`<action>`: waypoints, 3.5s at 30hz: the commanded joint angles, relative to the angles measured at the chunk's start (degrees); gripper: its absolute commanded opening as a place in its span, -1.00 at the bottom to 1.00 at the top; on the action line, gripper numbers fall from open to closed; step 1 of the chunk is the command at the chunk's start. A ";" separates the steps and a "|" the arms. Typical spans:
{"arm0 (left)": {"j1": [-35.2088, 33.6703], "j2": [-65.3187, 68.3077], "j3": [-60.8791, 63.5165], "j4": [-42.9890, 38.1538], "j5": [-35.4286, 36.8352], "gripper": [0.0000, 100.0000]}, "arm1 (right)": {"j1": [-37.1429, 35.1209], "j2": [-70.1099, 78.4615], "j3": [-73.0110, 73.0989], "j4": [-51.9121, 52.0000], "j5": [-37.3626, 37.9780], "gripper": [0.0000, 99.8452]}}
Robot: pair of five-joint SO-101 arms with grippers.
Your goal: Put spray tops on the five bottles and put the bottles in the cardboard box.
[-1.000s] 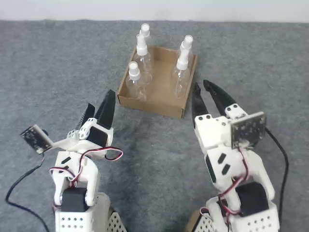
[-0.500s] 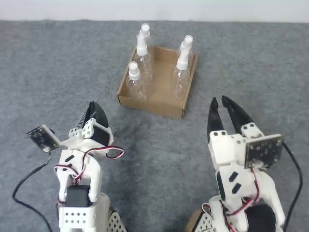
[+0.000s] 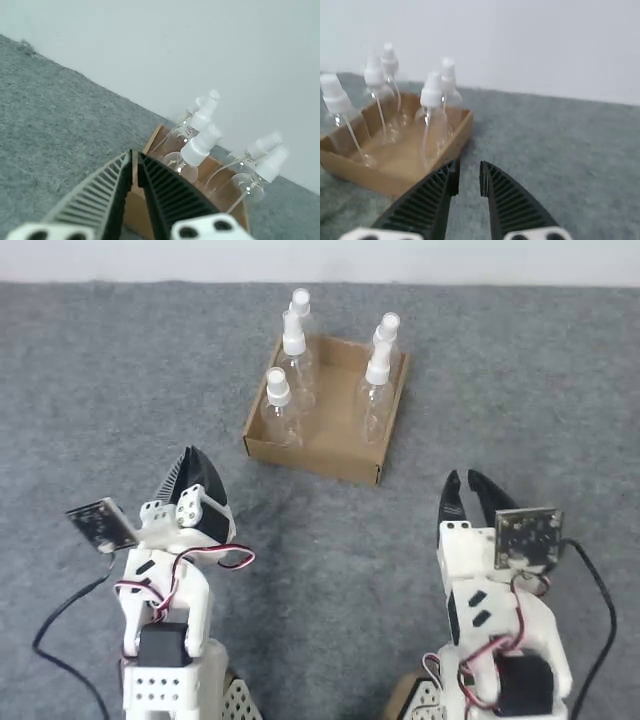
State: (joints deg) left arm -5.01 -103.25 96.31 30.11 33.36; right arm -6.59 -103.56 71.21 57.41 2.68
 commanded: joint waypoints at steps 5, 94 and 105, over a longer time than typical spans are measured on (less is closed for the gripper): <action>0.00 -1.14 0.22 -2.02 -9.32 -0.98 | 0.92 -0.48 3.25 0.31 -0.26 -0.94; -12.84 -1.05 0.22 42.29 -29.54 -0.97 | 0.92 -0.40 25.23 17.71 -0.26 -0.94; -12.84 -1.05 0.22 42.29 -29.54 -0.97 | 0.92 -0.40 25.23 17.71 -0.26 -0.94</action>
State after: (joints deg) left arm -17.67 -103.25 97.27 71.87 4.53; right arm -6.33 -102.95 95.21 74.81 2.68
